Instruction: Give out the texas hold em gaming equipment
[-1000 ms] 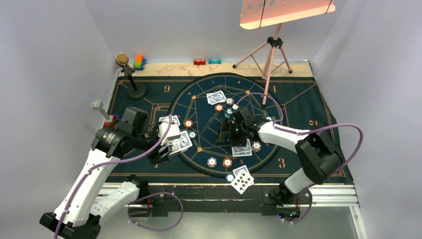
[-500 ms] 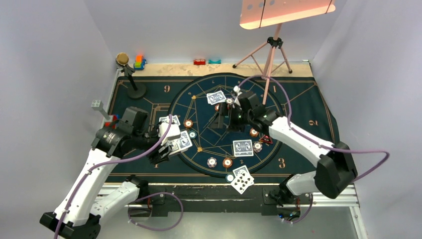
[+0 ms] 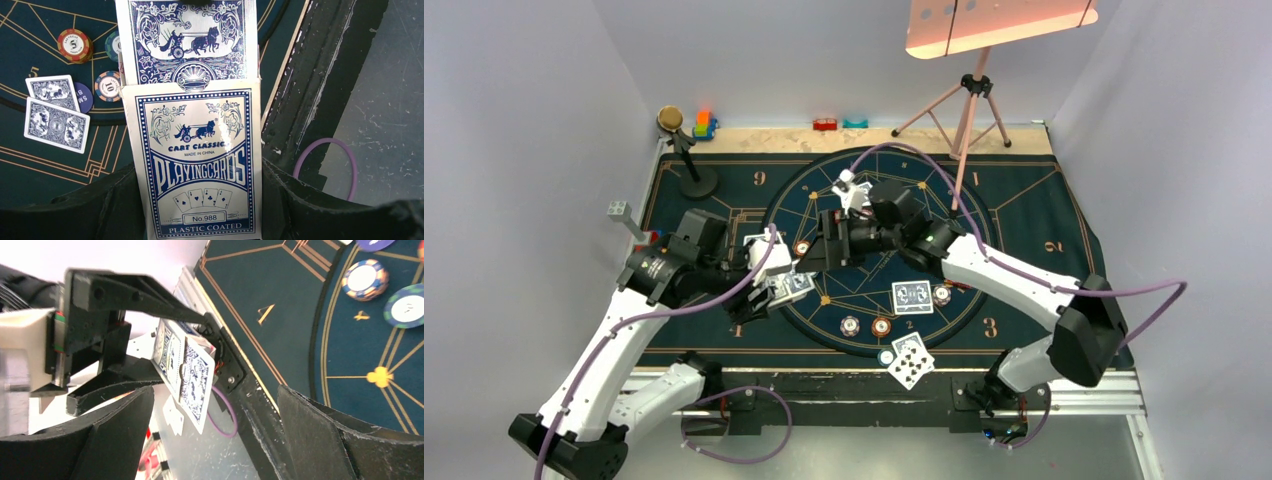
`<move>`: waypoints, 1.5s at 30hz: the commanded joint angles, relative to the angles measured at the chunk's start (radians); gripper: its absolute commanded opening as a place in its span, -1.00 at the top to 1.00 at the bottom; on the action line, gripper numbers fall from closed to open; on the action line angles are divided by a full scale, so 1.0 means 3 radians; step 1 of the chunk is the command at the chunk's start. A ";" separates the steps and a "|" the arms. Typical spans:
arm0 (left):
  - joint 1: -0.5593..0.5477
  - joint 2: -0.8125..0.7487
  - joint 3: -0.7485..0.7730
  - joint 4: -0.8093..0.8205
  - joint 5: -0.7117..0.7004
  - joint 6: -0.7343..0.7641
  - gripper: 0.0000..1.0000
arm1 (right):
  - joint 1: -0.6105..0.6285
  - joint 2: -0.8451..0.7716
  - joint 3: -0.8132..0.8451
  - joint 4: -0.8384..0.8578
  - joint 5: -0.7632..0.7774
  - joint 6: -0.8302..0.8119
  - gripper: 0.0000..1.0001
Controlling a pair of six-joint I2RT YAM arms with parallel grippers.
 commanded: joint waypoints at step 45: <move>0.0005 -0.0040 0.0126 0.0098 0.0158 -0.0031 1.00 | -0.0079 -0.0021 -0.0264 0.0383 -0.0194 0.0204 -0.06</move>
